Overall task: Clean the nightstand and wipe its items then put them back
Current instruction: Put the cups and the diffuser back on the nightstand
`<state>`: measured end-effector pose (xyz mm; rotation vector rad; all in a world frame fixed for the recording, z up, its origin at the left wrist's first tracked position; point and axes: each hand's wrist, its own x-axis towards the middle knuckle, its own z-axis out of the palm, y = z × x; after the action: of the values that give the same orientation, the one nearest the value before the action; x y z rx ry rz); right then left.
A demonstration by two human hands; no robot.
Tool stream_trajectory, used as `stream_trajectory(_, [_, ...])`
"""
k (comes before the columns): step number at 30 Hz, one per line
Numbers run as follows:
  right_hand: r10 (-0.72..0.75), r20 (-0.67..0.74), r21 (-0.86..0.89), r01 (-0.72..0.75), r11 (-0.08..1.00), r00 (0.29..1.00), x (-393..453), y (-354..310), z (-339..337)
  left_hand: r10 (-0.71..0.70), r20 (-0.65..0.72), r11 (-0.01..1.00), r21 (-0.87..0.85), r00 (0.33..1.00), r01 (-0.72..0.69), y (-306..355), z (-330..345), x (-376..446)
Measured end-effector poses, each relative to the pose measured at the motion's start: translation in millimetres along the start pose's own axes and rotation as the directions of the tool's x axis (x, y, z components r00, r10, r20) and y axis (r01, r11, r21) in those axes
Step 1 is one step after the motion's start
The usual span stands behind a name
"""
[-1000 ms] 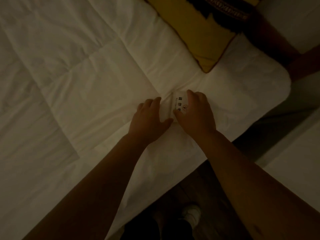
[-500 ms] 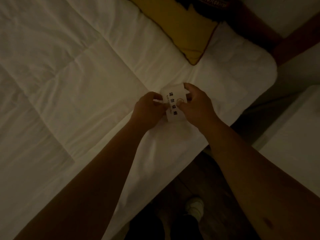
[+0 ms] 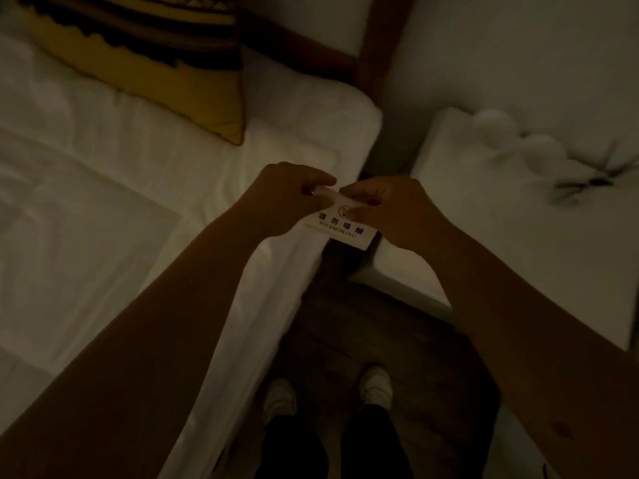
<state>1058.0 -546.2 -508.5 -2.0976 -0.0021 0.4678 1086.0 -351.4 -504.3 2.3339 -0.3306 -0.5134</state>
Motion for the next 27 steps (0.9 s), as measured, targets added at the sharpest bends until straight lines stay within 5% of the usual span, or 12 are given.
stream_trajectory(3, [0.046,-0.09,-0.086,-0.054,0.995,0.995,-28,26,-41,0.121,0.084,0.983,0.13,0.989,-0.132,42,25,17])
stream_trajectory(9, [0.114,-0.367,-0.273,-0.224,0.935,0.923,-112,98,-142,0.249,0.187,0.961,0.07,0.95,-0.266,139,107,55])
stream_trajectory(13, [0.193,-0.408,-0.332,-0.342,0.879,0.892,-155,143,-189,0.352,0.241,0.916,0.109,0.905,-0.386,192,161,76])
stream_trajectory(20, [0.208,-0.53,-0.33,-0.426,0.842,0.822,-193,216,-248,0.48,0.298,0.791,0.259,0.825,-0.554,260,253,119])
stream_trajectory(27, [0.22,-0.673,-0.242,-0.492,0.836,0.706,-195,276,-292,0.586,0.211,0.706,0.34,0.782,-0.621,304,329,162])
